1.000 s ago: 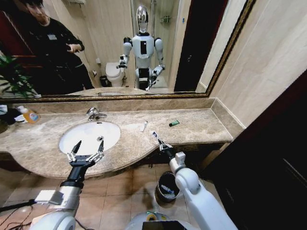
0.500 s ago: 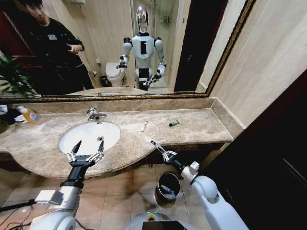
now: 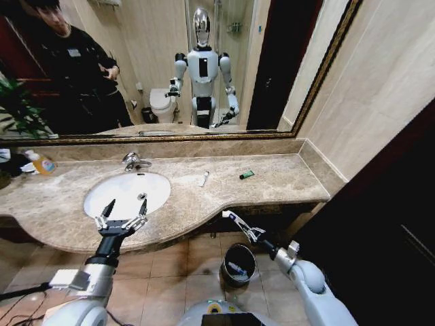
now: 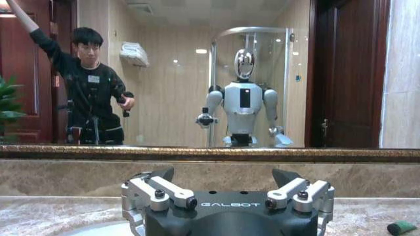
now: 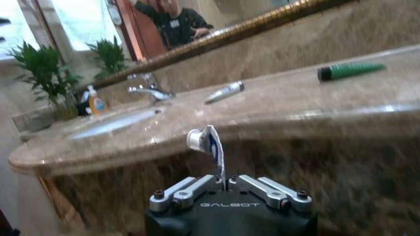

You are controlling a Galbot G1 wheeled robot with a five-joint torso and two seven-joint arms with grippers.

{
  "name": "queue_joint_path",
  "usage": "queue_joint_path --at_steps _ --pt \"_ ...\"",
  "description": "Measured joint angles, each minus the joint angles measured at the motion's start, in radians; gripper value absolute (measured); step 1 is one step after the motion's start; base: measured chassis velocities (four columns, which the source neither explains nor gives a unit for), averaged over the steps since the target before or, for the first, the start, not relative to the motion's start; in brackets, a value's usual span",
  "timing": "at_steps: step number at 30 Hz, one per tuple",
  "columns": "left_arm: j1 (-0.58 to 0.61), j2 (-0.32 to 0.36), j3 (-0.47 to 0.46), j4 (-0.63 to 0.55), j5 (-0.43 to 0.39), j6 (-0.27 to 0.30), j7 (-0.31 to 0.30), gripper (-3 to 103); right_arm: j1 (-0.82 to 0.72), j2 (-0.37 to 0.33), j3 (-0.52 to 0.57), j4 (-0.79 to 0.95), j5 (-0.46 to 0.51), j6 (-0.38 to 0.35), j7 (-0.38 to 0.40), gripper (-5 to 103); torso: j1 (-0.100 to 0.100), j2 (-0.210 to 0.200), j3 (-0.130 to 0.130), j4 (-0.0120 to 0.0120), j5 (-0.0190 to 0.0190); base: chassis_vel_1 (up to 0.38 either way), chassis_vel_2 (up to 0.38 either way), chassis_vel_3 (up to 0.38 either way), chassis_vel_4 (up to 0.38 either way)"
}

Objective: Pick up the trash from the sink and place it in the trash bin.

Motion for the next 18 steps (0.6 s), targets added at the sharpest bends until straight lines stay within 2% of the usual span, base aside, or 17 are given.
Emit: queue_joint_path --at_steps 6,8,9,12,13,15,18 --pt "0.000 0.000 0.000 0.000 0.000 0.000 0.000 100 0.003 0.004 -0.008 -0.065 -0.045 0.017 0.008 0 0.000 0.000 0.000 0.0000 0.0000 0.000 0.000 0.000 0.000" --pt "0.000 0.000 0.000 0.000 0.000 0.000 0.000 100 0.017 0.013 -0.031 -0.156 -0.116 0.060 0.045 0 0.000 0.000 0.000 0.0001 0.0000 0.000 0.000 0.000 0.000" --pt "0.000 0.000 0.000 0.000 0.000 0.000 0.000 100 0.017 0.013 -0.031 -0.156 -0.116 0.060 0.045 0 0.000 0.000 0.000 0.0001 0.0000 0.000 0.000 0.000 0.000" --pt "0.000 0.000 0.000 0.000 0.000 0.000 0.000 100 0.037 0.038 -0.060 -0.297 -0.225 0.124 0.154 0 0.000 0.000 0.000 0.0000 0.0002 0.000 0.000 0.000 0.000" --pt "0.000 0.000 0.000 0.000 0.000 0.000 0.000 100 0.037 0.038 -0.060 -0.297 -0.225 0.124 0.154 0 0.000 0.000 0.000 0.0000 0.0002 0.000 0.000 0.000 0.000" --pt "0.000 0.000 0.000 0.000 0.000 0.000 0.000 100 0.055 0.054 -0.073 -0.392 -0.279 0.165 0.220 0 0.000 0.000 0.000 -0.0001 -0.0002 0.000 0.000 0.000 0.000" --pt "0.000 0.000 0.000 0.000 0.000 0.000 0.000 100 0.077 0.072 -0.079 -0.484 -0.328 0.189 0.260 0 0.000 0.000 0.000 0.0000 0.0000 0.000 0.000 0.000 0.000"
